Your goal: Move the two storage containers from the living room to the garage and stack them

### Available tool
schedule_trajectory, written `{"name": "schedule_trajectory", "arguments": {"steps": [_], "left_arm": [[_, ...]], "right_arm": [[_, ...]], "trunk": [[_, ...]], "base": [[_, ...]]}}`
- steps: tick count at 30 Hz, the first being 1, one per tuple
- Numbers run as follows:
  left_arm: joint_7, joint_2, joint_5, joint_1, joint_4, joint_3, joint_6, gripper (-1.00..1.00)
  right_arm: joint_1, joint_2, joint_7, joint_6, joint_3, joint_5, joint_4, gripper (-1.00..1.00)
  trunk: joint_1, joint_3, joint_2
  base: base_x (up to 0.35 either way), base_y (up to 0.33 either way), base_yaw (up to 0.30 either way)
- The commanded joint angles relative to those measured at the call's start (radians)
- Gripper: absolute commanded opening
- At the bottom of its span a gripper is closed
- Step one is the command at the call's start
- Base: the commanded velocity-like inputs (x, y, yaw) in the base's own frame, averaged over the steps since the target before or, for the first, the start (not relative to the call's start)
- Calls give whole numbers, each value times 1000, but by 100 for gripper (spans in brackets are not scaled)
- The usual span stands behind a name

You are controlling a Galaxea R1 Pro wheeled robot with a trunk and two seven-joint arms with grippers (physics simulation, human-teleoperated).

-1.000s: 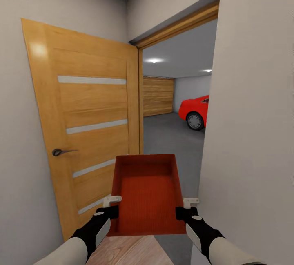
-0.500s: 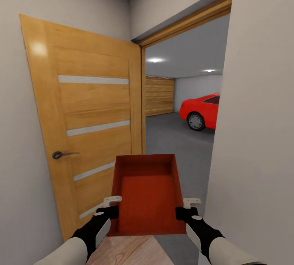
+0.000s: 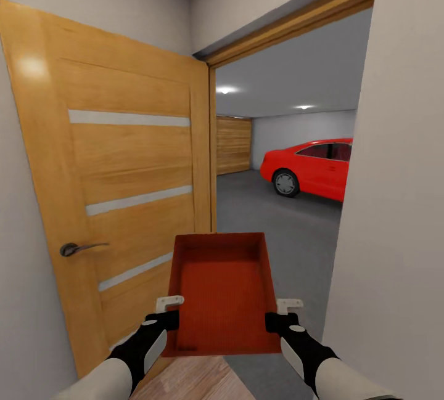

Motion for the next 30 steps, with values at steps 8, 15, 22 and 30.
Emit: {"name": "schedule_trajectory", "arguments": {"steps": [8, 15, 22, 30], "left_arm": [[26, 32, -12, 0, -16, 17, -30, -100], [26, 33, -12, 0, -16, 16, -30, -100], [26, 33, -12, 0, -16, 16, -30, -100], [26, 33, -12, -1, -16, 17, -30, -100]], "right_arm": [[0, -1, -9, -3, -1, -9, 4, -100], [0, -1, -9, -3, -1, -9, 4, -100], [0, -1, -9, -4, -1, -9, 4, -100], [0, -1, -9, -5, -1, -9, 4, -100]], "trunk": [[1, -1, -1], [1, -1, -1], [1, -1, -1], [1, -1, -1]], "base": [[206, 168, -242], [192, 151, -242], [49, 25, -242], [8, 3, -242]]}}
